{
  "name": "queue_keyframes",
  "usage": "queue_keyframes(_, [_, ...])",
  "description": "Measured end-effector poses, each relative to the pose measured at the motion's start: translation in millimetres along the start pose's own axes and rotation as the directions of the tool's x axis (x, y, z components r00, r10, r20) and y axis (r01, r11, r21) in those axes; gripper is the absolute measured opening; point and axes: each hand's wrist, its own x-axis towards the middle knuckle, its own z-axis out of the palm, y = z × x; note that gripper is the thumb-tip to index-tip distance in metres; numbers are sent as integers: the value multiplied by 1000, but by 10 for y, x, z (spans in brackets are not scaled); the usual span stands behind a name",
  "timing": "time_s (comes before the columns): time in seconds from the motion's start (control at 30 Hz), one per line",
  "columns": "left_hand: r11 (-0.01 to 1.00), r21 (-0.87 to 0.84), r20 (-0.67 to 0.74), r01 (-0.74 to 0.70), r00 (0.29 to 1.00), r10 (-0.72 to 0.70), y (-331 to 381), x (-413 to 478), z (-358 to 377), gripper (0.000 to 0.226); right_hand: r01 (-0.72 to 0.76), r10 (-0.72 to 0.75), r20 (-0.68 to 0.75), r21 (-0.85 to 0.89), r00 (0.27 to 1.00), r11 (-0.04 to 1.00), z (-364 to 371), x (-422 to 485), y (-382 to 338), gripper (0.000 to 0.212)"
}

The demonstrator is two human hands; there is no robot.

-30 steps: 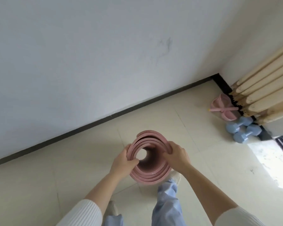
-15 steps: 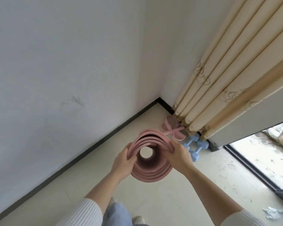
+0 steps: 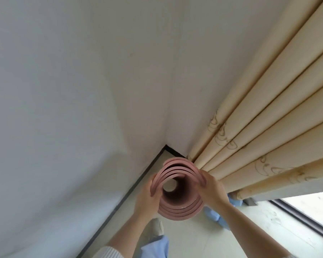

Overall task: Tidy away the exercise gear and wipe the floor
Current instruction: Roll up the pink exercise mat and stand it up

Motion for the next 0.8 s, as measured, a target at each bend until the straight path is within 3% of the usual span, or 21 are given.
queue_keyframes(0.2, [988,150,78,-46,996,35,278,1121,-27,39,-79,78,18,76,997,994,-94,946,-140,28])
queue_keyframes(0.5, [975,216,95,-46,995,26,165,2319,98,41,-88,82,54,129,995,988,7,1944,-206,5])
queue_keyframes(0.67, [979,200,22,-43,999,40,145,2658,195,27,-96,68,121,246,990,965,106,2193,-132,30])
queue_keyframes(0.8, [988,145,-29,-54,998,59,82,2740,291,41,-83,33,182,276,983,957,149,2179,-253,36])
